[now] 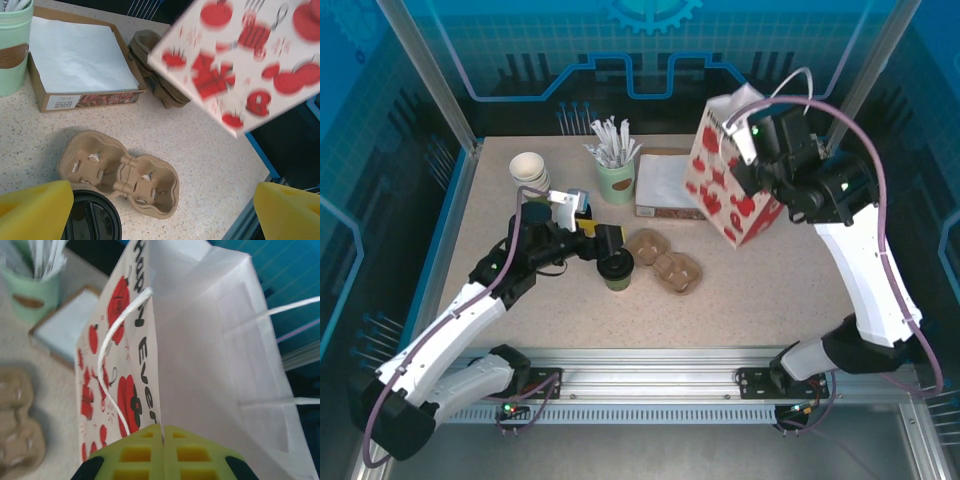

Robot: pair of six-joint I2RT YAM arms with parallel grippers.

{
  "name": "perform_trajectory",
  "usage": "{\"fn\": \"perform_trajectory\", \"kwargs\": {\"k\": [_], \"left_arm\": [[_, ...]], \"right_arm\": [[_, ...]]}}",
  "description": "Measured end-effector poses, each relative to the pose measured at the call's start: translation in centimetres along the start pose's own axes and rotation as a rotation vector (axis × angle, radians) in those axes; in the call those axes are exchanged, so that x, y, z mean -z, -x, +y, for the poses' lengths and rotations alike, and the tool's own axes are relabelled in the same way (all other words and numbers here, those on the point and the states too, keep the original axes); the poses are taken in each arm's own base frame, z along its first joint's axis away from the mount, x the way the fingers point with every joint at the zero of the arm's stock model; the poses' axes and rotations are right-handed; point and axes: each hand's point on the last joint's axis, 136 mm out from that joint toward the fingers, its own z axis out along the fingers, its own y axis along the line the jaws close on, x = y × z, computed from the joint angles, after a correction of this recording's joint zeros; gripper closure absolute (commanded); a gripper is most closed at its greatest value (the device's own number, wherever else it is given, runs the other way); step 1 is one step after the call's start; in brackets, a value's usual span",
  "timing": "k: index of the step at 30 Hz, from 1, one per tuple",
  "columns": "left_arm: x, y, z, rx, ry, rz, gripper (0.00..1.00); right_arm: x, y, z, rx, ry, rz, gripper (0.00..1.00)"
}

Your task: Pack the takeout coffee

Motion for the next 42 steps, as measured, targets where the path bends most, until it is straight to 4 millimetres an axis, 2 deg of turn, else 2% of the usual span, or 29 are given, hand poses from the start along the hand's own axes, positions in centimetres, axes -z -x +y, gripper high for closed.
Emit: {"fn": "perform_trajectory", "kwargs": {"k": [3, 8, 12, 17, 25, 38, 42], "left_arm": [[0.3, -0.3, 0.0, 0.000, 0.000, -0.001, 0.06], [0.7, -1.3, 0.4, 0.005, 0.006, 0.010, 0.06], [0.8, -1.4, 0.5, 0.006, 0.010, 0.008, 0.06], [0.8, -1.3, 0.5, 0.006, 0.012, 0.007, 0.06], [0.7, -1.4, 0.6, 0.009, 0.014, 0.012, 0.06], [0.3, -1.7, 1.0, 0.014, 0.022, 0.025, 0.05], [0.1, -1.8, 1.1, 0.016, 0.025, 0.031, 0.05]], "right_arm": [[-0.7, -3.3, 1.6, 0.031, 0.022, 0.093, 1.00], [-1.7, -7.8, 2.8, 0.051, 0.025, 0.207, 1.00], [-2.4, -10.2, 3.7, 0.062, 0.031, 0.264, 1.00], [-3.4, -12.1, 4.6, 0.076, 0.038, 0.314, 1.00], [-4.8, -11.6, 5.8, 0.064, 0.066, 0.274, 1.00], [-7.1, -8.2, 8.2, 0.098, 0.162, 0.166, 1.00], [-7.8, -7.7, 8.7, 0.139, 0.201, 0.129, 1.00]]}}
